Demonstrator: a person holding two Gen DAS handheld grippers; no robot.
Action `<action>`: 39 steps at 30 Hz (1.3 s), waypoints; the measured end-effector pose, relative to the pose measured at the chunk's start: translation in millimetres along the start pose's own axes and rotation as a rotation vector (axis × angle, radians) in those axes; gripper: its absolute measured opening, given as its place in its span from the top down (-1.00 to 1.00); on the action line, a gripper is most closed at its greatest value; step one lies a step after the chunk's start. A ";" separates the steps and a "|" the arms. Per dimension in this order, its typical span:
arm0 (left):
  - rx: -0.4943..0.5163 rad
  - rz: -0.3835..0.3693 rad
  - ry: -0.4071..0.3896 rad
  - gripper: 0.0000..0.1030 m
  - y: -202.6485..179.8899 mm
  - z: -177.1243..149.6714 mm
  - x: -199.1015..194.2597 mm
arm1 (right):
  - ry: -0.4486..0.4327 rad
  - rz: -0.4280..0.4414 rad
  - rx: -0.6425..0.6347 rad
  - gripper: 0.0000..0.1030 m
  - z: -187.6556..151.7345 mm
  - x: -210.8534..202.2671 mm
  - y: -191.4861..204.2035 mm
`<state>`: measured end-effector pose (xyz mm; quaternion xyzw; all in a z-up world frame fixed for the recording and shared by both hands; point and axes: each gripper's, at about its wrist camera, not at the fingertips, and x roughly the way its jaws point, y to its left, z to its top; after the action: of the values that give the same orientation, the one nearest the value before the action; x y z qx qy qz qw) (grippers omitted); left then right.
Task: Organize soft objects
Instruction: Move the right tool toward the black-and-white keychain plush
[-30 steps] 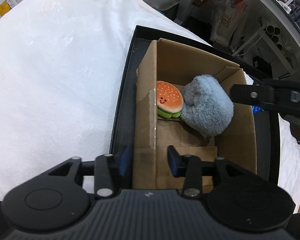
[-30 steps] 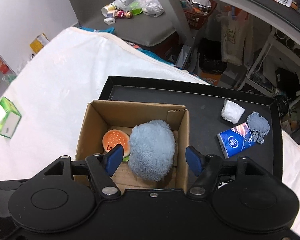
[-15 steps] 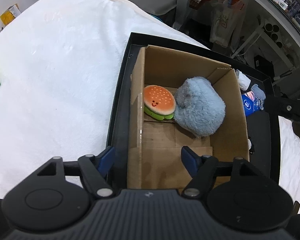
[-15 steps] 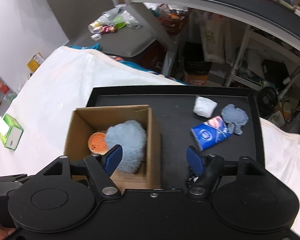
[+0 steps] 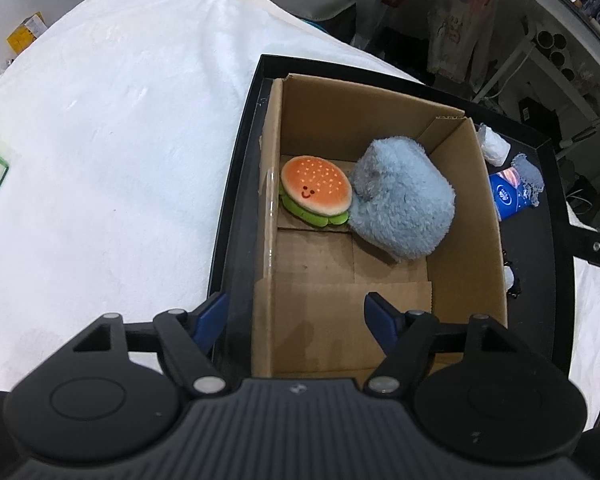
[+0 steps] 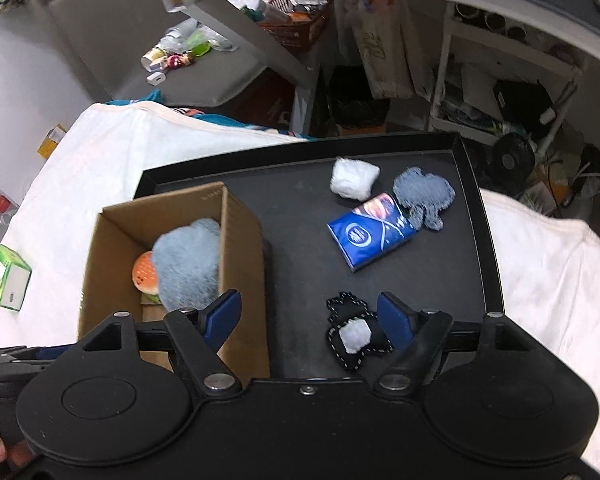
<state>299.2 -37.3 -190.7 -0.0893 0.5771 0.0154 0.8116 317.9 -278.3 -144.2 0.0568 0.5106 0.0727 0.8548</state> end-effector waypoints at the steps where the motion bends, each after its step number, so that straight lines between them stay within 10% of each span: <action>1: 0.002 0.006 0.001 -0.43 -1.0 -0.2 0.6 | 0.002 0.002 0.006 -0.46 -1.4 1.4 -3.3; 39: 0.085 0.132 0.050 -0.60 -44.4 3.7 25.9 | 0.119 0.035 0.056 -0.60 -35.6 75.5 -52.1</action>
<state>316.9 -82.4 -208.3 -0.0167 0.6018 0.0422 0.7973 325.3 -315.0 -235.3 0.0851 0.5614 0.0763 0.8196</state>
